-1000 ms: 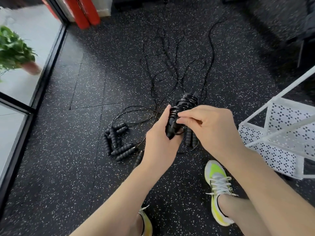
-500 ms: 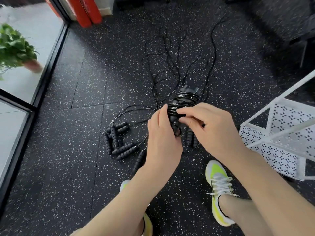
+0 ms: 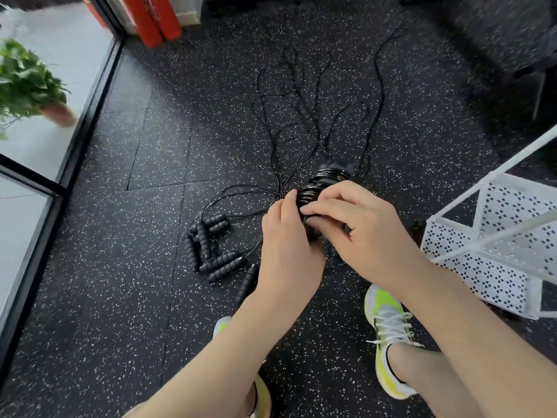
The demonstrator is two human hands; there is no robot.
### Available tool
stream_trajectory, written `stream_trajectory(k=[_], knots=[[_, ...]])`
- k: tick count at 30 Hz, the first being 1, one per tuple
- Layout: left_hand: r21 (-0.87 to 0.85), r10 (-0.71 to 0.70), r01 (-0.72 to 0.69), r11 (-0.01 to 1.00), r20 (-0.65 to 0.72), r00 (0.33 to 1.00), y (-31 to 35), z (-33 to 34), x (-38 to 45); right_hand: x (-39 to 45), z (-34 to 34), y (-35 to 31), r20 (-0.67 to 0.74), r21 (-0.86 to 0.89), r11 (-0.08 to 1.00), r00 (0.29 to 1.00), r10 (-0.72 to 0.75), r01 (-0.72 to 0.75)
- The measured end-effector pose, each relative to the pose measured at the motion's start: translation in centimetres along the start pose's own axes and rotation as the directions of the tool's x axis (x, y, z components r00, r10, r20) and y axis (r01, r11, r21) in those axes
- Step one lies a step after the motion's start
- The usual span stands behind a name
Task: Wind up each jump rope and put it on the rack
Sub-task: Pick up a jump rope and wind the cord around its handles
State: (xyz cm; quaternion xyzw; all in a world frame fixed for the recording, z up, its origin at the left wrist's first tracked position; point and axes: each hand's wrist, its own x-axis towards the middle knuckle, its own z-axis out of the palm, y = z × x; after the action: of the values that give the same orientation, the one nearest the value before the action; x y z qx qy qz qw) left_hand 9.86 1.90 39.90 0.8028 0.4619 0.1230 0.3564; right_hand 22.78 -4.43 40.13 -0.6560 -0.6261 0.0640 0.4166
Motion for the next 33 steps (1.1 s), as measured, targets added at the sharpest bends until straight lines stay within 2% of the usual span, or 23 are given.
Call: stream_trajectory(k=[4, 7, 10, 14, 19, 22, 26, 33], knots=[[0.027, -0.019, 0.02, 0.999, -0.007, 1.0, -0.4, -0.5, 0.5, -0.2, -0.3, -0.3, 0.134, 0.102, 0.993, 0.99, 0.038, -0.052], [0.058, -0.017, 0.016, 0.998, 0.012, 1.0, -0.3, -0.4, 0.6, -0.1, -0.5, -0.1, 0.184, 0.103, 0.991, 0.981, 0.066, -0.086], [0.066, -0.005, 0.003, 0.998, 0.027, 1.0, -0.2, -0.1, 0.6, 0.0, -0.7, 0.2, 0.168, 0.08, 0.991, 0.981, 0.093, -0.108], [0.057, -0.005, 0.004, 0.998, 0.024, 1.0, 0.0, 0.1, 0.8, -0.3, -0.7, 0.0, 0.126, 0.062, 0.996, 0.991, 0.054, -0.063], [0.035, 0.031, -0.031, 0.999, 0.001, 1.0, -0.1, 0.4, 0.4, -0.2, -0.9, -0.5, -0.05, 0.074, 0.995, 0.996, 0.072, -0.069], [0.051, 0.063, -0.061, 0.997, -0.03, 0.998, -0.1, 0.6, 0.1, -0.2, -0.9, -0.8, -0.107, 0.063, 0.996, 0.991, 0.077, -0.07], [0.091, 0.157, -0.149, 0.985, -0.091, 0.983, -0.3, 1.0, -0.3, -0.1, -0.6, -0.6, -0.115, 0.028, 0.996, 0.99, 0.086, -0.084], [0.064, 0.157, -0.149, 0.987, -0.162, 0.974, -1.0, 1.9, -0.3, 0.1, 0.2, 0.4, -0.063, 0.027, 0.984, 0.982, 0.179, -0.177]])
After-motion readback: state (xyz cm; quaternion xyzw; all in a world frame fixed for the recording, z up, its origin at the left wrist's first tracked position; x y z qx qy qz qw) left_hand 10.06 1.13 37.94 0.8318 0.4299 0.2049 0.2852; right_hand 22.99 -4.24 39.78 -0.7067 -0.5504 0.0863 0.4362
